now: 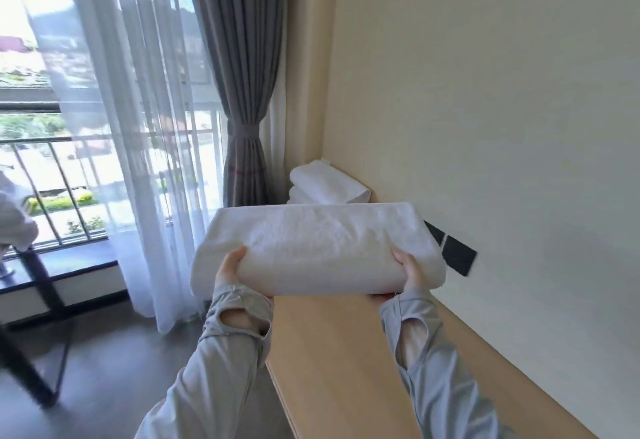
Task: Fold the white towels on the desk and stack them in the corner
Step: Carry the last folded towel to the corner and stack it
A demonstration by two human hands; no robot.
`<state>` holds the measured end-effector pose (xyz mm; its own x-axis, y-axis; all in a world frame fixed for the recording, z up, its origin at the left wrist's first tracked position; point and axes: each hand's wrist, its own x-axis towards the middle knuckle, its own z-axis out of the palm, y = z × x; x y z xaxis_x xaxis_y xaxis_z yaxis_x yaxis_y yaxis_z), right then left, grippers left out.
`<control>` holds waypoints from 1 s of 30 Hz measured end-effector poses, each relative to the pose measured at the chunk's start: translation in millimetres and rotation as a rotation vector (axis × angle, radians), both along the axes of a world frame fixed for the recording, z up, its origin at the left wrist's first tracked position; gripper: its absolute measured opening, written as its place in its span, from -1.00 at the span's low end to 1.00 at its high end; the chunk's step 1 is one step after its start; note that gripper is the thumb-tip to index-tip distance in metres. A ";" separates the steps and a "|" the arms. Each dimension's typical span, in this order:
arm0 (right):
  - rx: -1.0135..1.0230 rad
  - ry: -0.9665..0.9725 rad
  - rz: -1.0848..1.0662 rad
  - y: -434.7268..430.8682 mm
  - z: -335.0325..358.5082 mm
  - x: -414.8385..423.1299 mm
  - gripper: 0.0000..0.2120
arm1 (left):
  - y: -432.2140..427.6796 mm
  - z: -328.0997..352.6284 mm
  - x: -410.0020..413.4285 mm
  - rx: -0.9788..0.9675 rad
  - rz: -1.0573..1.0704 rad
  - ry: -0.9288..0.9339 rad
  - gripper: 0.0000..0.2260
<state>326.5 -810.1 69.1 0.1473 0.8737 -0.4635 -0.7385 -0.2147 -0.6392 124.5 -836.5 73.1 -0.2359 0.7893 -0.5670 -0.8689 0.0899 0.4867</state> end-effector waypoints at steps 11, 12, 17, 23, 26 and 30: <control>0.039 0.048 0.042 89.6 -2.0 -126.4 -0.77 | 76.1 -5.0 -135.7 0.004 0.038 -0.056 -0.48; 0.037 0.052 0.053 98.5 -2.8 -134.5 -0.76 | 84.3 -6.6 -144.3 -0.003 0.043 -0.053 -0.48; 0.009 0.017 0.079 156.5 -10.2 -168.1 -0.77 | 135.1 -16.3 -174.8 0.005 0.079 -0.108 -0.50; 0.040 0.135 0.018 236.6 -22.5 -193.3 -0.74 | 222.7 -24.0 -192.9 -0.032 0.099 -0.113 -0.45; 0.038 0.161 -0.034 273.2 -24.5 -200.9 -0.77 | 263.7 -23.3 -194.9 -0.029 0.101 -0.117 -0.48; 0.052 0.193 -0.114 310.4 -30.1 -206.4 -0.82 | 314.6 -23.1 -201.2 -0.041 0.065 -0.091 -0.48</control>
<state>120.1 -499.7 39.0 0.1590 0.8800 -0.4477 -0.8658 -0.0936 -0.4915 -76.7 -521.9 50.0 -0.2319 0.7498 -0.6196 -0.9138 0.0503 0.4030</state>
